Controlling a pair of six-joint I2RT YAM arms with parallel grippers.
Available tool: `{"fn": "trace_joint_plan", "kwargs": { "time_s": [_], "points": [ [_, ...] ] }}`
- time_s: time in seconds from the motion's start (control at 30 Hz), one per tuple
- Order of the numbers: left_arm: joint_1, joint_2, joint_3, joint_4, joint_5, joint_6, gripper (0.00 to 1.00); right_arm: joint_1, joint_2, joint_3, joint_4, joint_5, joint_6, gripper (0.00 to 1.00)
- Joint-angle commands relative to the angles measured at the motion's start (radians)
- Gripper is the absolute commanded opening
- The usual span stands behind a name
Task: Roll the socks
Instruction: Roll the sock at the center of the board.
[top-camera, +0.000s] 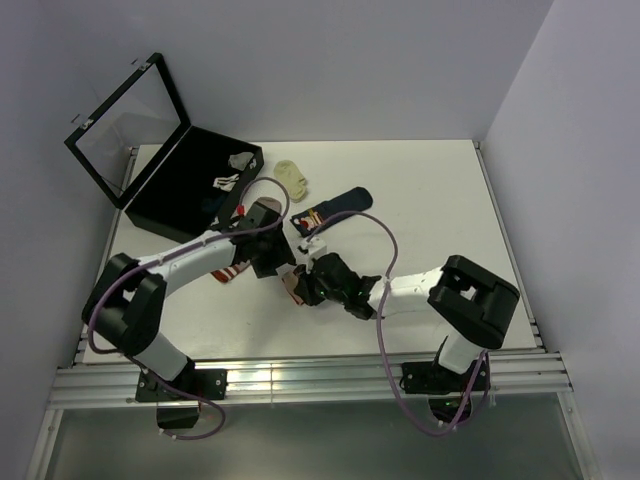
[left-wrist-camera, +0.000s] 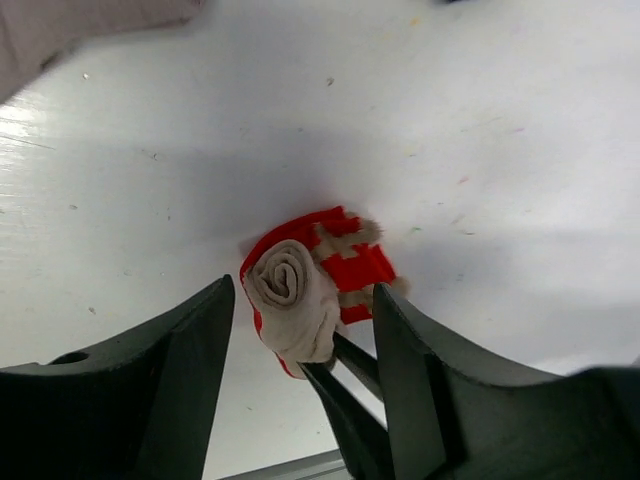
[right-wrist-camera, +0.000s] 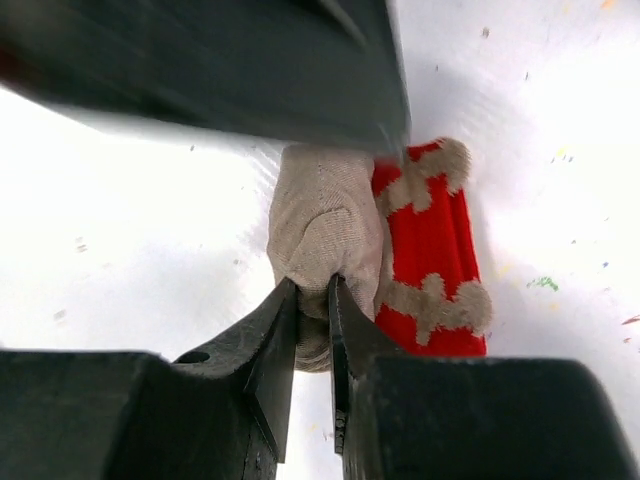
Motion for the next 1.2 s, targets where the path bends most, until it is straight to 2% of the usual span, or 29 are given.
{"fn": "trace_joint_plan", "kwargs": {
  "time_s": [0.0, 0.23, 0.4, 0.5, 0.63, 0.9, 0.97, 1.07, 1.17],
  "points": [
    [0.011, -0.106, -0.035, 0.062, -0.009, -0.029, 0.63, -0.076, -0.019, -0.083, -0.005, -0.273, 0.111, 0.0],
    [0.012, -0.204, -0.185, 0.163, 0.066, -0.054, 0.65, -0.234, 0.02, -0.142, 0.181, -0.578, 0.266, 0.0],
    [0.012, -0.221, -0.271, 0.266, 0.107, -0.071, 0.66, -0.3, 0.164, -0.16, 0.369, -0.756, 0.378, 0.0],
    [0.011, -0.186, -0.274, 0.296, 0.129, -0.078, 0.65, -0.315, 0.247, -0.188, 0.515, -0.795, 0.462, 0.0],
    [0.006, -0.154, -0.286, 0.31, 0.132, -0.092, 0.61, -0.349, 0.313, -0.205, 0.601, -0.827, 0.51, 0.01],
    [0.002, -0.079, -0.27, 0.277, 0.118, -0.081, 0.46, -0.352, 0.231, -0.154, 0.382, -0.765, 0.387, 0.05],
    [-0.005, -0.063, -0.253, 0.254, 0.109, -0.08, 0.42, -0.351, 0.205, -0.131, 0.336, -0.749, 0.355, 0.09],
    [-0.009, -0.037, -0.219, 0.197, 0.083, -0.068, 0.34, -0.348, 0.156, -0.099, 0.229, -0.706, 0.311, 0.23],
    [-0.011, -0.011, -0.178, 0.151, 0.052, -0.046, 0.33, -0.325, 0.067, -0.057, 0.079, -0.61, 0.229, 0.35]
  ]
}}
